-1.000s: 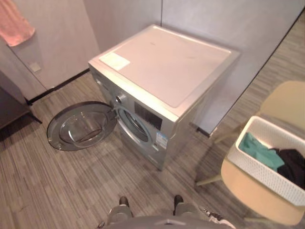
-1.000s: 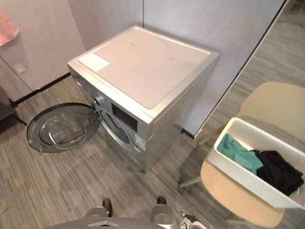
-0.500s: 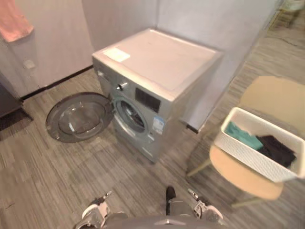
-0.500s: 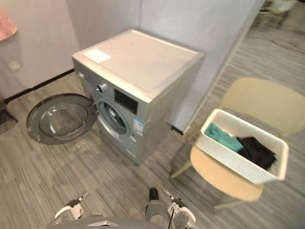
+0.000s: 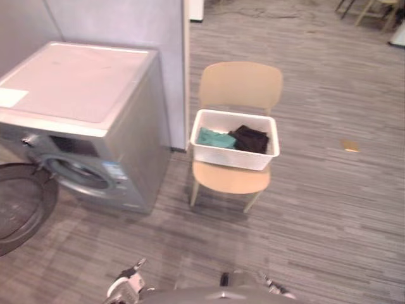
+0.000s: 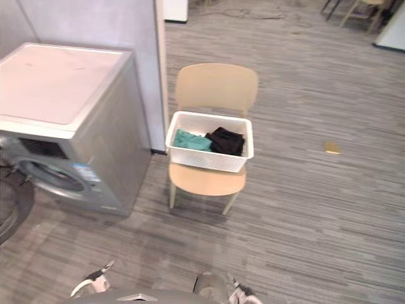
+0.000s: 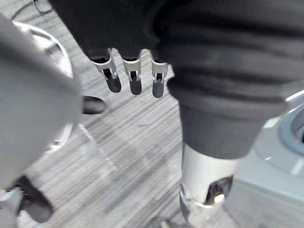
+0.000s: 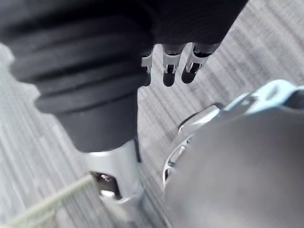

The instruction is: Pick up the laundry basket with both hands and put the clothes into the washing machine.

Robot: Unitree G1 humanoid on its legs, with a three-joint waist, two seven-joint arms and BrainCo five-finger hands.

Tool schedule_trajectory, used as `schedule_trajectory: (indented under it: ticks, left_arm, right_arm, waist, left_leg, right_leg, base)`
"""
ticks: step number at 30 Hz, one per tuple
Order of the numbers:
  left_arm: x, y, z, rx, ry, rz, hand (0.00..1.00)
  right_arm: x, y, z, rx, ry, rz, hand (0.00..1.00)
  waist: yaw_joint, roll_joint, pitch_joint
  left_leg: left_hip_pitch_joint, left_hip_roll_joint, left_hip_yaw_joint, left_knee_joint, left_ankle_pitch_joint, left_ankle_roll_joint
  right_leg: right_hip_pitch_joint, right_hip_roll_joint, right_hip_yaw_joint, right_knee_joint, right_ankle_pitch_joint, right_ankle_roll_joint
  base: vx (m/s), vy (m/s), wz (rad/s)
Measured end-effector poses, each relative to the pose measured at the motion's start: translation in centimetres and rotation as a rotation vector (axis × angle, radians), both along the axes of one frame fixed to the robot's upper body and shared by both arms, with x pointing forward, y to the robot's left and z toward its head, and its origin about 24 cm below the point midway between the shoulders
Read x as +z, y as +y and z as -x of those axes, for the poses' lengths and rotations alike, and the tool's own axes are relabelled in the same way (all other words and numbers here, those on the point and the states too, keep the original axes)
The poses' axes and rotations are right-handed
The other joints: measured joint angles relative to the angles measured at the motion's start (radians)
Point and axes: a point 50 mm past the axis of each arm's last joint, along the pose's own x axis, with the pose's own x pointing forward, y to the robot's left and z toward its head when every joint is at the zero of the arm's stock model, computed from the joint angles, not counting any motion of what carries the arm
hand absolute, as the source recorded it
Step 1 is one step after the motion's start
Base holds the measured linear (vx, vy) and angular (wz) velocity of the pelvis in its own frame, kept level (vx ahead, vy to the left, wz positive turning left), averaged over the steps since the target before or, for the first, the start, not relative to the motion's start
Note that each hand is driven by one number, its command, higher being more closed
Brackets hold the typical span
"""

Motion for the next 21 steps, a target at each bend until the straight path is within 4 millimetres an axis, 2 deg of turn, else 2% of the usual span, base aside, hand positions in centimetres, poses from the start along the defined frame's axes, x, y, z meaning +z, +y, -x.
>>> schedule_trajectory:
  ticks: [2,3,5,6,7,8,9,10,11,12,13,14,15,16,17,18,19,20,21]
  left_arm:
    - [-0.3,-0.5,1.0,-0.006,0.036,0.019,0.0]
    - [-0.3,-0.2,1.0,-0.03,0.041,0.008,0.0]
    - [-0.1,0.4,0.6,-0.081,0.036,-0.02,0.0]
    - [0.1,1.3,0.3,-0.1,0.025,-0.047,0.0]
    - [0.5,2.4,0.0,-0.097,0.007,-0.093,0.0]
    - [0.8,2.9,-0.5,-0.092,-0.022,-0.12,0.0]
    - [1.2,3.4,-0.8,-0.086,-0.052,-0.148,0.0]
    - [1.1,3.3,-0.6,-0.097,-0.049,-0.146,0.0]
    - [1.1,3.2,-0.6,-0.1,-0.048,-0.143,0.0]
    - [1.1,2.5,-1.0,-0.088,-0.068,-0.121,0.0]
    - [1.3,2.2,-1.6,-0.083,-0.099,-0.113,0.0]
    - [1.3,2.0,-1.9,-0.081,-0.111,-0.109,0.0]
    - [1.3,1.9,-1.9,-0.08,-0.116,-0.107,0.0]
    - [1.2,1.6,-1.7,-0.067,-0.115,-0.097,0.0]
    - [1.2,1.6,-1.5,-0.056,-0.111,-0.094,0.0]
    - [1.0,1.6,-1.0,-0.027,-0.097,-0.09,0.0]
    - [0.8,1.7,-0.4,-0.011,-0.07,-0.091,0.0]
    - [0.8,1.9,0.0,-0.008,-0.056,-0.098,0.0]
    - [0.8,2.3,0.3,0.006,-0.048,-0.109,0.0]
  right_arm:
    - [-0.1,-0.4,0.4,0.0,0.026,-0.002,0.0]
    - [-0.3,-0.2,0.2,0.002,0.033,-0.013,0.0]
    - [-0.3,0.0,0.1,0.014,0.034,-0.015,0.0]
    - [-0.5,0.7,0.2,0.02,0.038,-0.031,0.0]
    - [-0.6,1.0,0.4,0.017,0.047,-0.043,0.0]
    - [-0.6,1.1,0.5,0.015,0.047,-0.043,0.0]
    - [-0.4,0.5,0.1,0.024,0.031,-0.018,0.0]
    - [-0.2,0.3,-0.1,0.074,0.025,0.006,0.0]
    - [-0.2,0.3,-0.3,0.084,0.022,0.009,0.0]
    - [0.0,0.3,-0.6,0.11,0.006,0.024,0.0]
    - [0.2,0.2,-1.1,0.127,-0.007,0.033,0.0]
    - [0.3,0.3,-1.4,0.134,-0.014,0.034,0.0]
    - [0.3,0.3,-1.4,0.135,-0.016,0.032,0.0]
    - [0.4,0.4,-2.0,0.156,-0.033,0.038,0.0]
    - [0.5,0.5,-2.4,0.16,-0.045,0.04,0.0]
    - [0.5,0.8,-2.4,0.163,-0.046,0.036,0.0]
    - [0.5,0.9,-2.7,0.174,-0.049,0.037,0.0]
    - [0.4,1.2,-2.5,0.182,-0.041,0.029,0.0]
    - [0.3,1.8,-2.7,0.194,-0.042,0.017,0.0]
  waist:
    - [0.016,0.019,-0.013]
    - [0.014,0.025,-0.017]
    - [0.009,-0.003,-0.002]
    - [0.009,-0.037,0.007]
    - [0.013,-0.053,0.011]
    - [0.023,-0.04,0.021]
    - [0.049,-0.013,0.041]
    - [0.059,-0.006,0.045]
    - [0.057,-0.008,0.044]
    - [0.051,-0.015,0.041]
    - [0.053,-0.019,0.044]
    - [0.059,-0.022,0.045]
    - [0.06,-0.021,0.046]
    - [0.061,-0.006,0.049]
    - [0.065,-0.002,0.047]
    - [0.072,0.001,0.049]
    - [0.081,-0.01,0.039]
    - [0.084,-0.011,0.036]
    - [0.08,-0.032,0.025]
  left_leg:
    - [0.008,0.004,-0.014,-0.055,0.028,0.002]
    - [0.015,0.003,-0.015,-0.07,0.055,-0.014]
    - [0.006,0.012,-0.018,-0.033,0.066,-0.02]
    - [-0.027,0.038,-0.034,0.067,0.059,-0.024]
    - [-0.088,0.111,-0.071,0.267,0.022,-0.026]
    - [-0.125,0.166,-0.098,0.404,-0.001,0.01]
    - [-0.197,0.248,-0.187,0.631,0.012,0.103]
    - [-0.281,0.243,-0.342,0.774,0.094,0.103]
    - [-0.295,0.238,-0.361,0.796,0.101,0.092]
    - [-0.364,0.207,-0.401,0.856,0.035,0.077]
    - [-0.417,0.152,-0.41,0.831,-0.043,0.033]
    - [-0.437,0.102,-0.408,0.736,-0.076,0.007]
    - [-0.436,0.079,-0.403,0.644,-0.081,0.014]
    - [-0.425,0.058,-0.395,0.418,-0.072,0.015]
    - [-0.417,0.055,-0.397,0.337,-0.063,0.024]
    - [-0.391,0.045,-0.404,0.261,0.006,0.013]
    - [-0.376,0.001,-0.406,0.259,0.014,0.037]
    - [-0.374,-0.018,-0.395,0.255,0.001,0.049]
    - [-0.37,-0.042,-0.369,0.258,-0.018,0.07]
  right_leg:
    - [0.01,0.054,0.039,-0.097,0.064,-0.017]
    - [0.01,0.069,0.053,-0.121,0.079,-0.024]
    - [0.013,0.073,0.057,-0.129,0.077,-0.028]
    - [0.019,0.071,0.062,-0.129,0.063,-0.039]
    - [0.038,0.088,0.067,-0.132,0.056,-0.045]
    - [0.056,0.106,0.076,-0.13,0.049,-0.054]
    - [0.086,0.148,0.098,-0.106,0.032,-0.068]
    - [0.094,0.154,0.126,-0.07,0.008,-0.075]
    - [0.096,0.15,0.131,-0.065,0.005,-0.076]
    - [0.095,0.133,0.135,-0.063,-0.003,-0.076]
    - [0.088,0.107,0.14,-0.068,-0.004,-0.074]
    - [0.078,0.084,0.145,-0.075,-0.007,-0.07]
    - [0.076,0.073,0.152,-0.08,-0.009,-0.067]
    - [0.084,0.058,0.153,-0.108,-0.01,-0.06]
    - [0.082,0.053,0.154,-0.112,-0.011,-0.054]
    - [0.084,0.041,0.167,-0.117,-0.011,-0.023]
    - [0.097,0.014,0.195,-0.141,-0.01,-0.011]
    - [0.105,-0.003,0.203,-0.157,-0.007,0.002]
    - [0.106,-0.036,0.223,-0.119,-0.004,0.027]
  base:
    - [0.02,-0.098,-0.77]
    - [0.02,-0.093,-0.6]
    - [-0.03,-0.112,-0.12]
    - [-0.05,-0.139,-0.02]
    - [-0.05,-0.134,-0.11]
    - [-0.05,-0.094,-0.42]
    - [-0.03,-0.025,-0.67]
    - [-0.02,0.013,-0.6]
    - [0.03,0.085,-0.29]
    - [0.04,0.112,0.01]
    - [0.06,0.185,0.01]
    - [0.03,0.139,-0.06]
    - [0.06,0.229,-0.21]
    - [0.09,0.296,-0.3]
    - [0.12,0.372,-0.46]
    - [0.13,0.366,-0.51]
    - [0.17,0.362,-0.48]
    - [0.23,0.404,-0.3]
    - [0.28,0.373,-0.08]
